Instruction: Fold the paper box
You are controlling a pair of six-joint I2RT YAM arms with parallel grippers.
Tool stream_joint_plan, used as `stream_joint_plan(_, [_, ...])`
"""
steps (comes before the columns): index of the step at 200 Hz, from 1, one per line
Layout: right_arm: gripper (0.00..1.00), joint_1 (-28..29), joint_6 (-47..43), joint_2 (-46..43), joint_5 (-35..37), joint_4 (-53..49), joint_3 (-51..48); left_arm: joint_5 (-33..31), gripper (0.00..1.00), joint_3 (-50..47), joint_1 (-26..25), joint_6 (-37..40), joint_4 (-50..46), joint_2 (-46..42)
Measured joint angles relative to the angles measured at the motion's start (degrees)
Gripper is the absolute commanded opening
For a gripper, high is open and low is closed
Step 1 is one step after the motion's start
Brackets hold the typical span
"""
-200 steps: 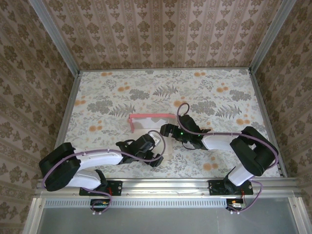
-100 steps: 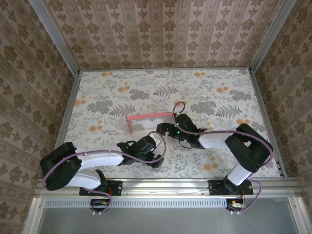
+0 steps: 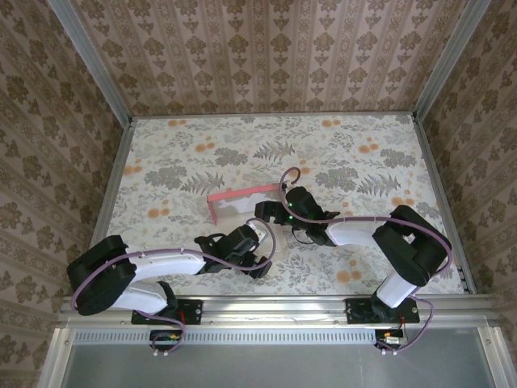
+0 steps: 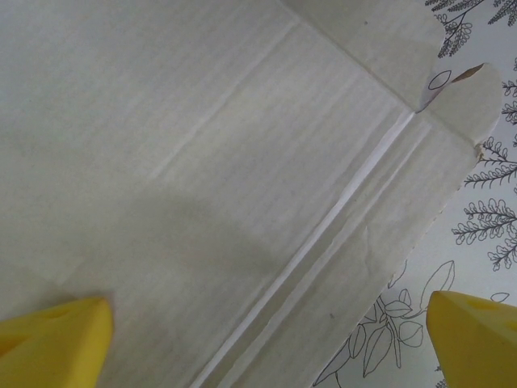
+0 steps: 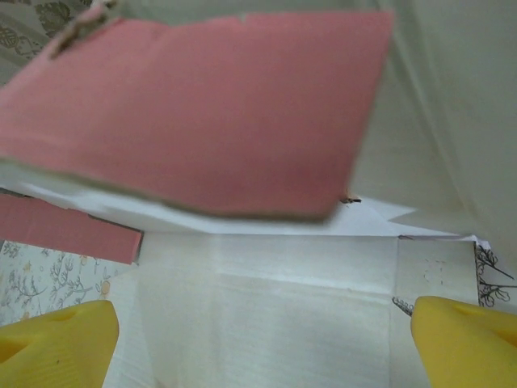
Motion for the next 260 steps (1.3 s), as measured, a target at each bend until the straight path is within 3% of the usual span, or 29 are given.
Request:
stream_joint_plan(84, [0.97,0.68,0.07,1.42,6.38,-1.64,0.11,-0.2,1.0,0.0,-0.02,-0.55,0.04,0.0])
stream_joint_plan(260, [0.96,0.68,-3.82,5.99,3.48,4.94,1.18,-0.44,1.0,0.0,-0.39,-0.66,0.17,0.26])
